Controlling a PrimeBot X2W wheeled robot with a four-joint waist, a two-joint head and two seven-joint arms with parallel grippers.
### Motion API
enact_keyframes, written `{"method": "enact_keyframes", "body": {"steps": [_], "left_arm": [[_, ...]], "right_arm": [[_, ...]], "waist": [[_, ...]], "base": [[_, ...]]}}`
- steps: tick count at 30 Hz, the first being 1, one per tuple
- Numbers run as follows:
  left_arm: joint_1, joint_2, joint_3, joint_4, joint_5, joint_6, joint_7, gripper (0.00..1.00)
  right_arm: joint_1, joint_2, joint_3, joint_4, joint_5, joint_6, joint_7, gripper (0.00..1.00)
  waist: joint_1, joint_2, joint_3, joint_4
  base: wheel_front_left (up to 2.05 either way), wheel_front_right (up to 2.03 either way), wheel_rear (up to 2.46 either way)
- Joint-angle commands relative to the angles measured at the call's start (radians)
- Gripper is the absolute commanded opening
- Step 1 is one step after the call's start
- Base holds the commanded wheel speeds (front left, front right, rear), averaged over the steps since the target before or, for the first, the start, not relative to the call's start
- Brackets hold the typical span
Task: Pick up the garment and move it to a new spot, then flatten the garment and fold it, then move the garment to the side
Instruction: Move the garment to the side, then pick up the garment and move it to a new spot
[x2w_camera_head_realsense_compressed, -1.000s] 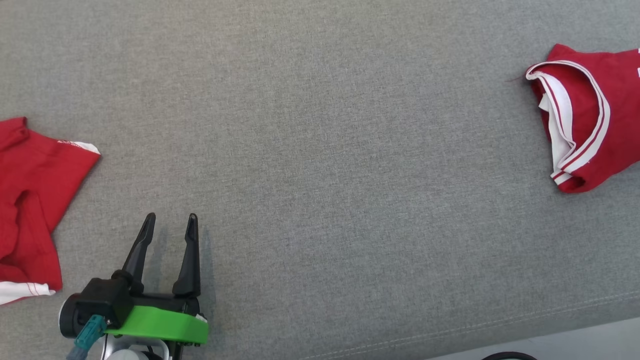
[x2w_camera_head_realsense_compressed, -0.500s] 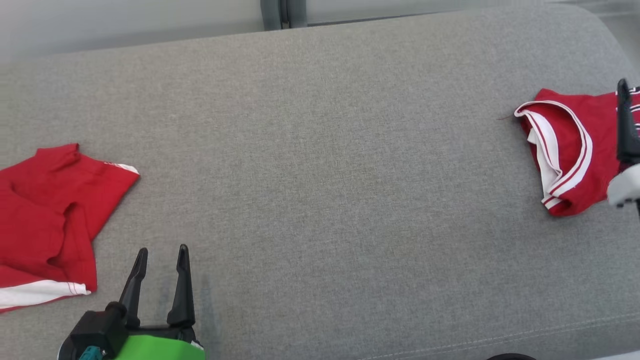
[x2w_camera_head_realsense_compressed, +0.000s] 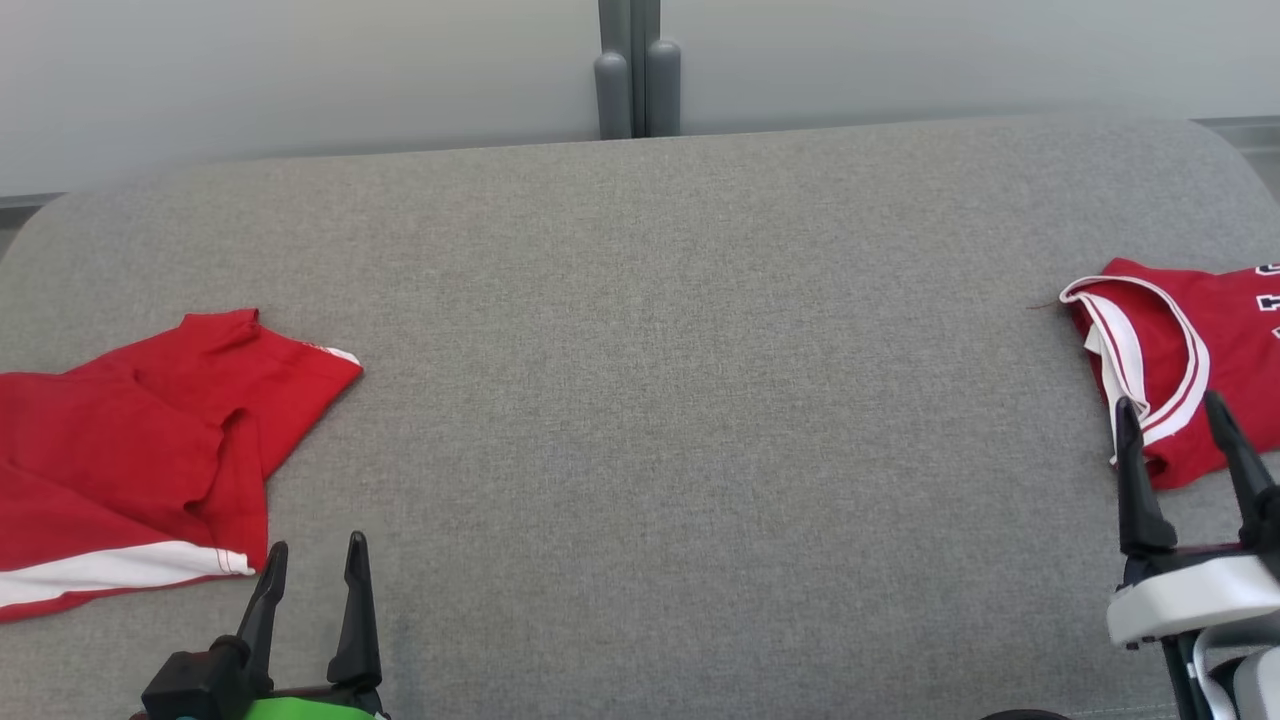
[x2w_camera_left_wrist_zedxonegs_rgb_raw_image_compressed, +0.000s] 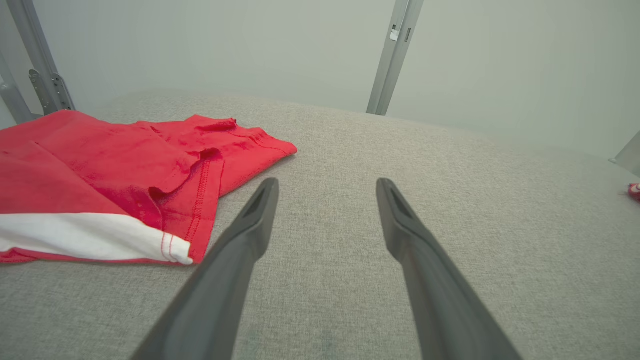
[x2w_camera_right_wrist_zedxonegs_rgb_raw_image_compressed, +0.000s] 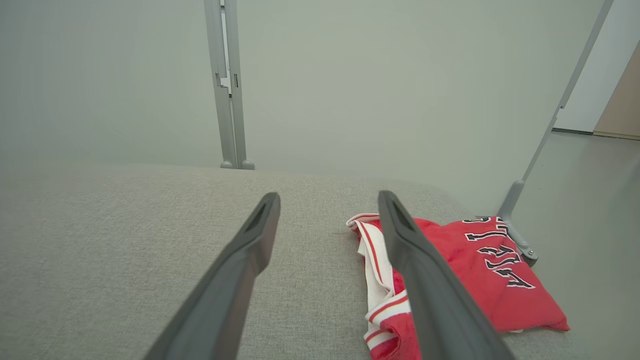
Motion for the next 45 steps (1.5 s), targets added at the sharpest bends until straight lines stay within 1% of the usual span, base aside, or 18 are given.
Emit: {"method": "enact_keyframes", "body": {"steps": [1,7,11,15,19,27,41,45], "left_arm": [[0.003,0.001,0.006,0.005,-0.001,-0.003,0.0,1.0],[0.035,0.001,0.027,0.031,-0.005,-0.003,0.0,1.0],[0.048,0.0,0.026,0.043,0.001,-0.003,0.0,1.0],[0.052,0.0,0.033,0.045,0.002,-0.003,0.0,1.0],[0.056,-0.001,0.035,0.043,0.003,-0.003,0.0,1.0],[0.054,-0.001,0.031,0.041,0.008,-0.003,0.0,1.0],[0.051,-0.001,0.028,0.035,0.009,-0.003,0.0,1.0],[0.045,-0.001,0.021,0.035,0.008,-0.003,0.0,1.0]], "right_arm": [[0.024,0.011,0.0,-0.004,-0.01,-0.002,-0.002,1.0],[0.104,0.083,0.014,0.01,-0.036,-0.002,-0.003,1.0],[0.148,0.118,0.021,0.033,-0.056,-0.002,-0.003,1.0],[0.166,0.141,0.018,0.04,-0.062,-0.002,-0.003,1.0],[0.155,0.146,0.019,0.044,-0.066,-0.002,-0.003,1.0],[0.132,0.132,0.029,0.043,-0.068,-0.002,-0.003,1.0],[0.135,0.14,0.043,0.049,-0.058,-0.002,-0.003,1.0],[0.141,0.14,0.039,0.048,-0.058,-0.002,-0.003,1.0]], "waist": [[0.0,0.0,-0.023,0.014],[0.0,0.0,-0.055,0.007],[0.0,0.0,-0.066,0.003],[0.0,0.0,-0.07,-0.001],[0.0,0.0,-0.075,-0.004],[0.0,0.0,-0.075,-0.002],[0.0,0.0,-0.073,0.005],[0.0,0.0,-0.073,0.018]], "base": [[0.0,0.0,0.0],[0.0,0.0,0.0],[0.0,0.0,0.0],[0.0,0.0,0.0],[0.0,0.0,0.0],[0.0,0.0,0.0],[0.0,0.0,0.0],[0.0,0.0,0.0]]}}
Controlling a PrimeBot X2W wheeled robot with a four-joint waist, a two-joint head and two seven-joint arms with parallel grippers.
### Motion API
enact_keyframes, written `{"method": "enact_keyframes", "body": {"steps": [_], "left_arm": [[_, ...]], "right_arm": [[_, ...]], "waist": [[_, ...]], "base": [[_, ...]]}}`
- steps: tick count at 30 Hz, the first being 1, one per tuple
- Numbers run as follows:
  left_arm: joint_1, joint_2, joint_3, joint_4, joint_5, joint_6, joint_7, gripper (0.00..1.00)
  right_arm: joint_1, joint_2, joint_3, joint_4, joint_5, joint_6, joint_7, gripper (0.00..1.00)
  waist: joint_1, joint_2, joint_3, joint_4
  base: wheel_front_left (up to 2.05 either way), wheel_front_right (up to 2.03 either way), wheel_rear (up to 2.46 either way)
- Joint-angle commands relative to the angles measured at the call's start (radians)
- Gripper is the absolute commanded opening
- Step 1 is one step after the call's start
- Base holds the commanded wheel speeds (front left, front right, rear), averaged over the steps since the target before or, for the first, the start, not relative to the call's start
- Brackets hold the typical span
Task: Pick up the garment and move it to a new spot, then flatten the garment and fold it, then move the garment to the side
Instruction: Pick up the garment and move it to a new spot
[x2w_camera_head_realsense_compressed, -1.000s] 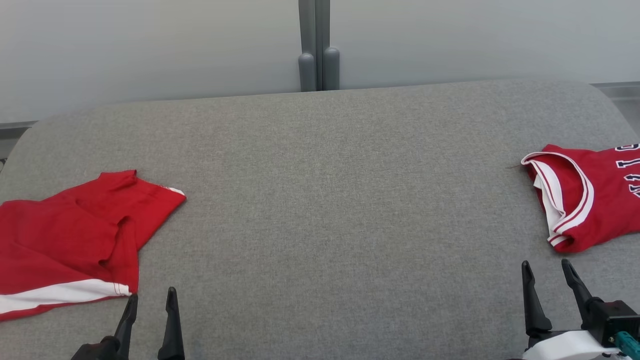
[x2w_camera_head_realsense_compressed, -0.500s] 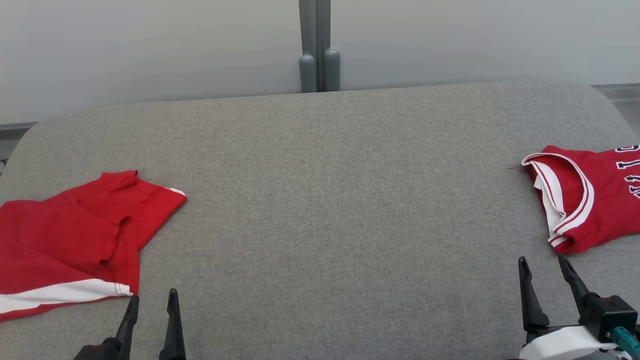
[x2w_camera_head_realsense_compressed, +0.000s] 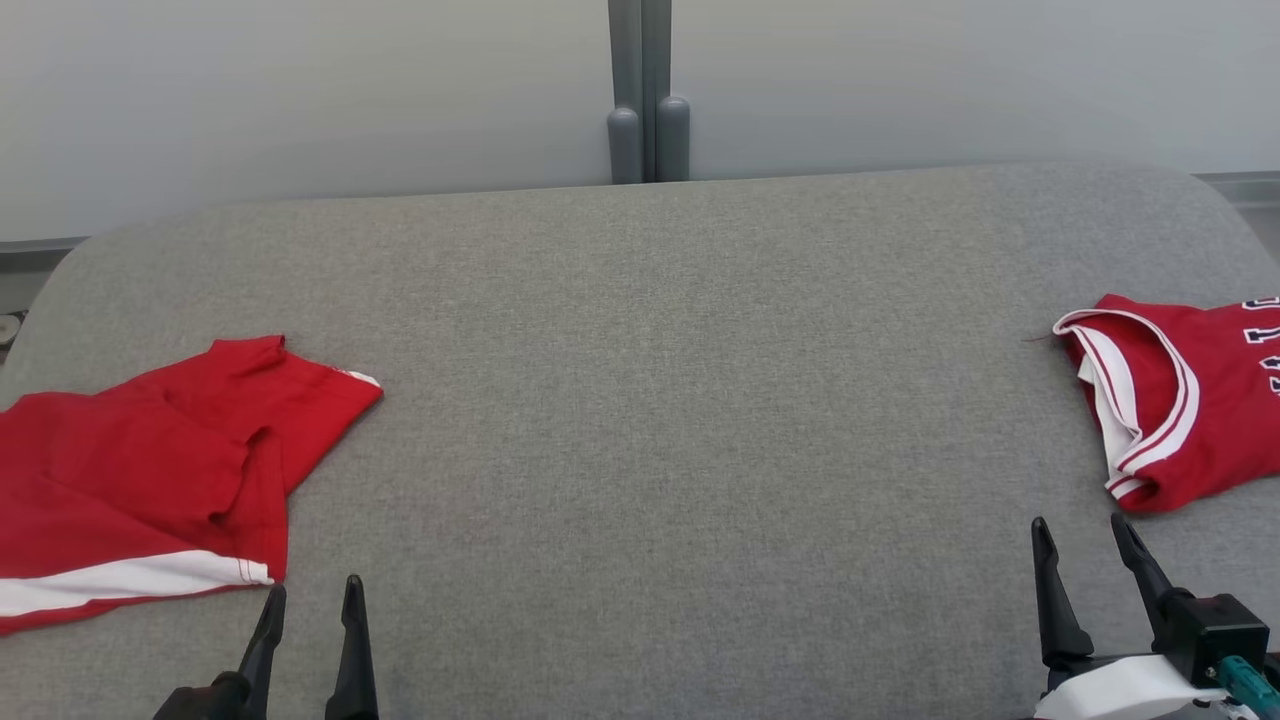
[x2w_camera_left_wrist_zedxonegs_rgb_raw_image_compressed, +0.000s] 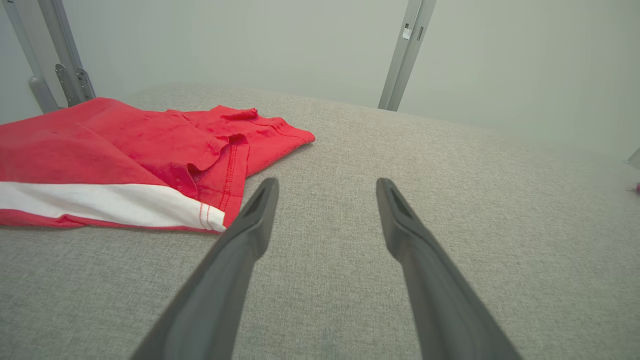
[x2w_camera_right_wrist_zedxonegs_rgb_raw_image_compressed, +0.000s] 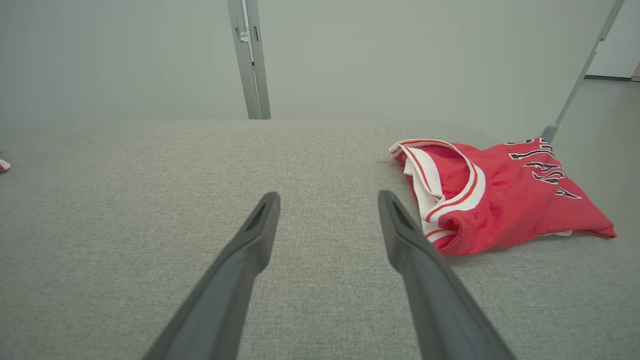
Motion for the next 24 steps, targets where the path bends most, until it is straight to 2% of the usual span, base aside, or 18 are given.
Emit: {"method": "enact_keyframes", "body": {"steps": [1,6,18,24], "left_arm": [[-0.005,0.001,-0.003,-0.002,0.002,-0.003,0.0,1.0],[-0.01,0.006,-0.002,-0.008,0.004,-0.003,0.0,1.0],[0.067,0.01,0.049,-0.001,0.021,-0.003,0.0,1.0],[0.098,0.003,0.115,-0.031,0.002,-0.003,0.0,1.0]], "right_arm": [[0.005,0.0,-0.002,0.001,0.001,-0.002,-0.003,1.0],[0.014,-0.003,0.012,0.005,-0.003,-0.002,-0.003,1.0],[-0.018,-0.004,0.146,0.049,0.018,-0.002,-0.003,1.0],[-0.066,-0.013,0.221,0.074,0.032,-0.002,-0.003,1.0]], "waist": [[0.0,0.0,0.0,0.017],[0.0,0.0,-0.01,0.108],[0.0,0.0,-0.07,0.419],[0.0,0.0,-0.056,0.458]], "base": [[0.0,0.0,0.0],[0.0,0.0,0.0],[0.0,0.0,0.0],[0.0,0.0,0.0]]}}
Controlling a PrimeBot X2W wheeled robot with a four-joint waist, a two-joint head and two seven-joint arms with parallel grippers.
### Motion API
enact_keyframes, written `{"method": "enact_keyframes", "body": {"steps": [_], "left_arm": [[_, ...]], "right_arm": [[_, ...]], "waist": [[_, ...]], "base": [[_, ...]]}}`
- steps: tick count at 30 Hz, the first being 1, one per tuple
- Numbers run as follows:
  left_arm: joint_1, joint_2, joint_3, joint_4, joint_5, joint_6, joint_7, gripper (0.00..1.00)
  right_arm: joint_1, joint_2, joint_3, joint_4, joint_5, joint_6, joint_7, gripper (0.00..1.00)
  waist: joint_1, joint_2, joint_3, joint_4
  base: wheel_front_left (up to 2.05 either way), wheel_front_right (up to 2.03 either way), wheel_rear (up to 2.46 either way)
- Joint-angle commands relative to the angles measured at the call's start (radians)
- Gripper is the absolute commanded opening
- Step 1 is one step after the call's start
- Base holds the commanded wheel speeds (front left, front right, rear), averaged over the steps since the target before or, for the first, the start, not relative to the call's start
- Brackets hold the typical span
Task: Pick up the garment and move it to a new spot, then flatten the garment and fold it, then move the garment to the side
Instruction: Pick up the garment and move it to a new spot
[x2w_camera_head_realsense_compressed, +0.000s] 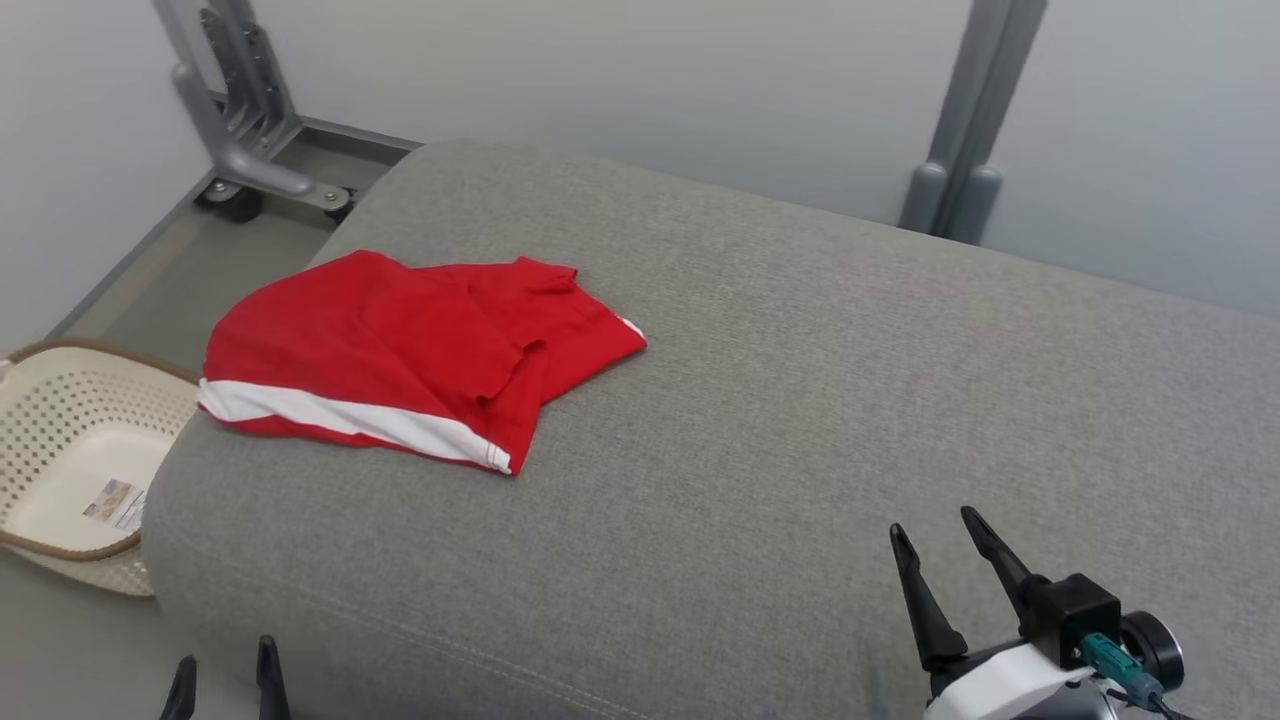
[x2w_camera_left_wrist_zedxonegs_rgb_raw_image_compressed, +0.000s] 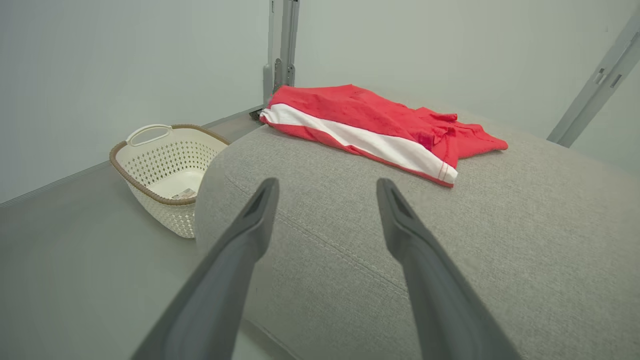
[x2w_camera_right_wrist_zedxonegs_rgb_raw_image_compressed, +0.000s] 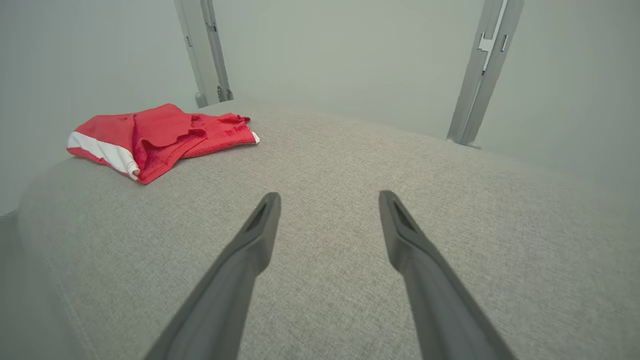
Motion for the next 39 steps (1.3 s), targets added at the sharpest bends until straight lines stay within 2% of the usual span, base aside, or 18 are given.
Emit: {"method": "enact_keyframes", "body": {"steps": [1,7,14,20,23,27,31,36,37,39], "left_arm": [[0.015,-0.001,0.007,-0.006,-0.007,-0.003,0.0,1.0],[0.033,-0.004,0.019,-0.022,-0.021,-0.003,0.0,1.0],[-0.004,-0.004,-0.02,-0.012,-0.025,-0.003,0.0,1.0],[-0.13,-0.003,-0.065,0.031,-0.102,-0.003,0.0,1.0],[-0.254,-0.005,-0.114,0.121,-0.216,-0.003,0.0,1.0],[-0.48,0.011,-0.176,0.263,-0.277,-0.003,0.015,1.0],[-0.697,0.021,-0.221,0.418,-0.353,-0.003,0.078,1.0],[-0.878,0.05,-0.276,0.62,-0.408,-0.003,0.173,1.0],[-0.929,0.067,-0.276,0.714,-0.413,-0.002,0.204,1.0],[-0.947,0.07,-0.277,0.754,-0.415,-0.002,0.216,1.0]], "right_arm": [[-0.008,-0.005,0.004,0.006,0.008,-0.002,-0.002,1.0],[-0.03,-0.015,0.04,0.018,0.02,-0.002,-0.003,1.0],[0.007,-0.021,0.011,-0.004,0.018,-0.002,-0.003,1.0],[-0.025,-0.054,-0.019,-0.059,-0.007,-0.002,-0.003,1.0],[-0.078,-0.092,-0.028,-0.091,-0.023,-0.002,-0.003,1.0],[-0.166,-0.149,-0.035,-0.131,-0.039,-0.002,-0.002,1.0],[-0.228,-0.189,-0.042,-0.168,-0.052,-0.002,-0.003,1.0],[-0.253,-0.202,-0.042,-0.19,-0.055,-0.002,-0.002,1.0],[-0.252,-0.192,-0.043,-0.193,-0.055,-0.002,-0.003,1.0],[-0.251,-0.185,-0.044,-0.196,-0.054,-0.002,-0.003,1.0]], "waist": [[0.0,0.0,-0.011,0.074],[0.0,0.0,-0.003,0.08],[0.0,0.0,0.01,0.076],[0.0,0.0,0.116,0.051],[0.0,0.0,0.223,0.034],[0.0,0.0,0.372,0.006],[0.0,0.0,0.489,-0.022],[0.0,0.0,0.558,-0.062],[0.0,0.0,0.565,-0.079],[0.0,0.0,0.566,-0.088]], "base": [[0.0,0.0,0.0],[0.0,0.0,0.0],[0.0,0.0,0.0],[0.0,0.0,0.0],[0.0,0.0,0.0],[0.0,0.0,0.0],[0.0,0.0,0.0],[0.0,0.0,0.0],[0.0,0.0,0.0],[0.0,0.0,0.0]]}}
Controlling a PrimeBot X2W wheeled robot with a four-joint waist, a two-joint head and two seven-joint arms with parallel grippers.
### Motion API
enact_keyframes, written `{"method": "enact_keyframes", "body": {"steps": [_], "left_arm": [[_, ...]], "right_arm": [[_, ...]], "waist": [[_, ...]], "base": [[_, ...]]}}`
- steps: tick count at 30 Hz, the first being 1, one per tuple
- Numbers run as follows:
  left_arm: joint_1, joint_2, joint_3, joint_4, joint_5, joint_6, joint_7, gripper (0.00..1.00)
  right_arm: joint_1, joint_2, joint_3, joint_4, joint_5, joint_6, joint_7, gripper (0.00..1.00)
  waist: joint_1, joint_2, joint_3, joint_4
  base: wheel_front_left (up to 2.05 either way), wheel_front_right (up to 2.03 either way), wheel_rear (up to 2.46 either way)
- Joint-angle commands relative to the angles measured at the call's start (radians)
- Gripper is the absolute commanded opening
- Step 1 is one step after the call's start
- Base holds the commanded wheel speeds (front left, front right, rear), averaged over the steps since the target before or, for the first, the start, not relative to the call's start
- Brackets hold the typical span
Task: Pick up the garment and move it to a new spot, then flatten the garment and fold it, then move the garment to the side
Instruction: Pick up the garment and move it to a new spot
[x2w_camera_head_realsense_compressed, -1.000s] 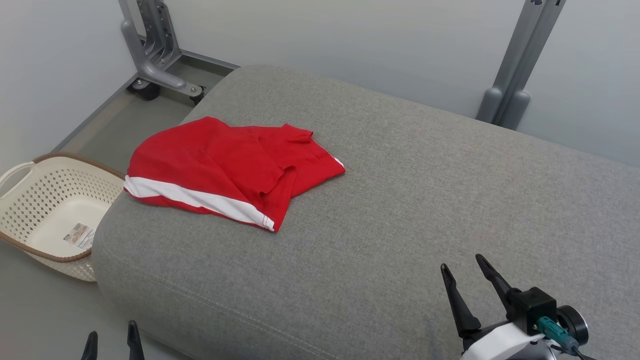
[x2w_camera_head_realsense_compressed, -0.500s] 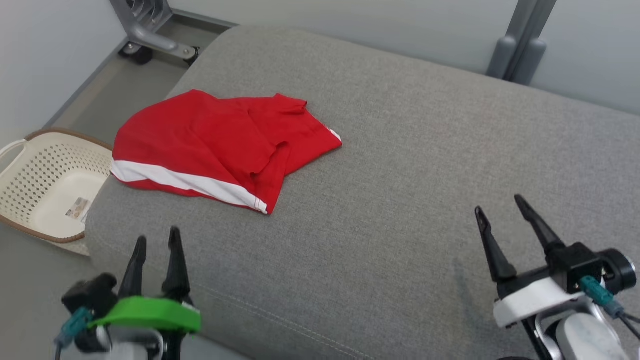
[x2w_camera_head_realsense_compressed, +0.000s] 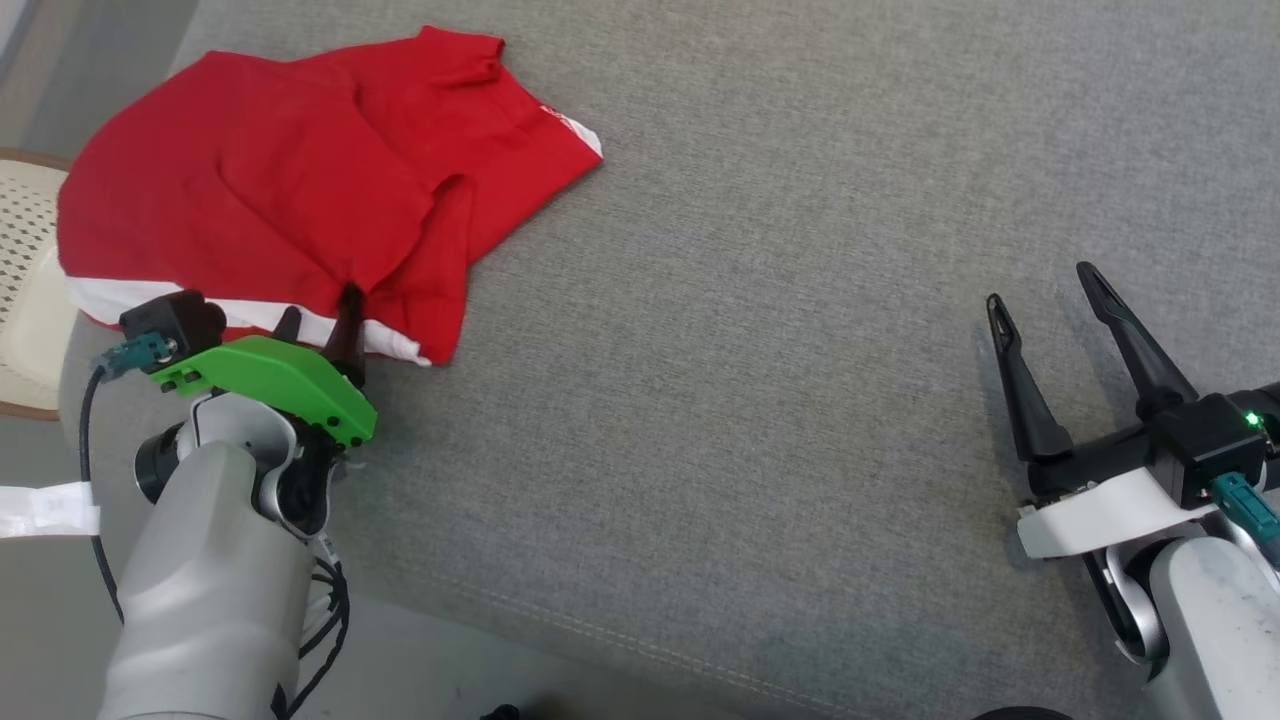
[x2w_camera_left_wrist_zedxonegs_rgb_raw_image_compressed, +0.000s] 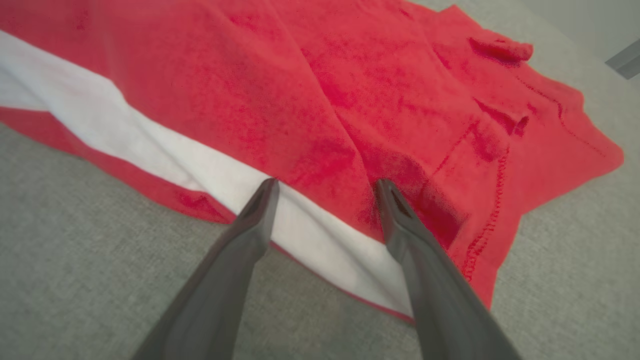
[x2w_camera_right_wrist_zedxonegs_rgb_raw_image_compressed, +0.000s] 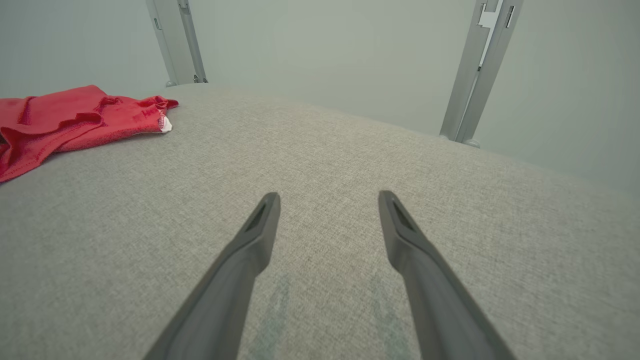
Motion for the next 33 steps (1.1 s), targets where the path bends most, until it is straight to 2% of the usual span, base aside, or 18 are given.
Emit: {"method": "enact_keyframes", "body": {"steps": [1,3,4,5,6,9,13,18,22,28,33], "left_arm": [[-0.035,0.01,-0.001,0.04,0.001,0.002,0.012,1.0],[-0.05,0.022,-0.019,0.115,0.017,0.002,0.044,1.0],[-0.051,0.025,-0.026,0.144,0.018,0.001,0.05,0.64],[-0.053,0.028,-0.029,0.166,0.018,0.001,0.048,0.18],[-0.056,0.033,-0.032,0.182,0.016,0.001,0.041,0.0],[-0.046,0.034,-0.061,0.19,0.01,-0.003,0.031,0.0],[-0.028,0.058,-0.112,0.107,-0.009,-0.007,0.005,0.0],[0.004,0.118,-0.216,-0.087,-0.031,-0.003,0.016,0.0],[0.049,0.129,-0.306,-0.292,-0.041,-0.003,0.07,0.0],[0.116,0.097,-0.432,-0.583,-0.032,0.003,0.204,0.0],[0.121,0.033,-0.521,-0.713,-0.008,0.037,0.286,0.0]], "right_arm": [[-0.01,0.008,-0.001,-0.008,0.0,-0.002,-0.003,1.0],[-0.008,0.018,0.001,-0.01,0.001,-0.002,-0.003,1.0],[-0.008,0.025,0.001,-0.012,0.002,-0.002,-0.002,1.0],[-0.008,0.031,0.001,-0.011,0.004,-0.002,-0.003,1.0],[-0.007,0.038,0.0,-0.009,0.006,-0.002,-0.003,1.0],[0.001,0.061,-0.002,0.004,0.012,-0.002,-0.003,1.0],[0.025,0.103,0.015,0.024,0.025,-0.002,-0.003,1.0],[0.069,0.158,0.027,0.045,0.043,-0.002,-0.003,1.0],[0.099,0.187,0.028,0.051,0.057,-0.002,-0.003,1.0],[0.119,0.212,0.026,0.052,0.069,-0.002,-0.003,1.0],[0.116,0.227,0.026,0.048,0.077,-0.002,-0.003,1.0]], "waist": [[-0.0001,0.0,0.097,-0.094],[-0.0001,0.0,0.092,-0.108],[-0.0001,0.0,0.088,-0.115],[-0.0001,0.0,0.082,-0.121],[-0.0001,0.0,0.072,-0.126],[-0.0001,0.0,0.03,-0.137],[-0.0001,0.0,-0.05,-0.157],[-0.0001,0.0,-0.166,-0.197],[-0.0001,0.0,-0.238,-0.252],[-0.0001,0.0,-0.287,-0.357],[-0.0001,0.0,-0.284,-0.461]], "base": [[0.0,0.0,0.0],[0.0,0.0,0.0],[0.0,0.0,0.0],[0.0,0.0,0.0],[0.0,0.0,0.0],[0.0,0.0,0.0],[0.0,0.0,0.0],[0.0,0.0,0.0],[0.0,0.0,0.0],[0.0,0.0,0.0],[0.0,0.0,0.0]]}}
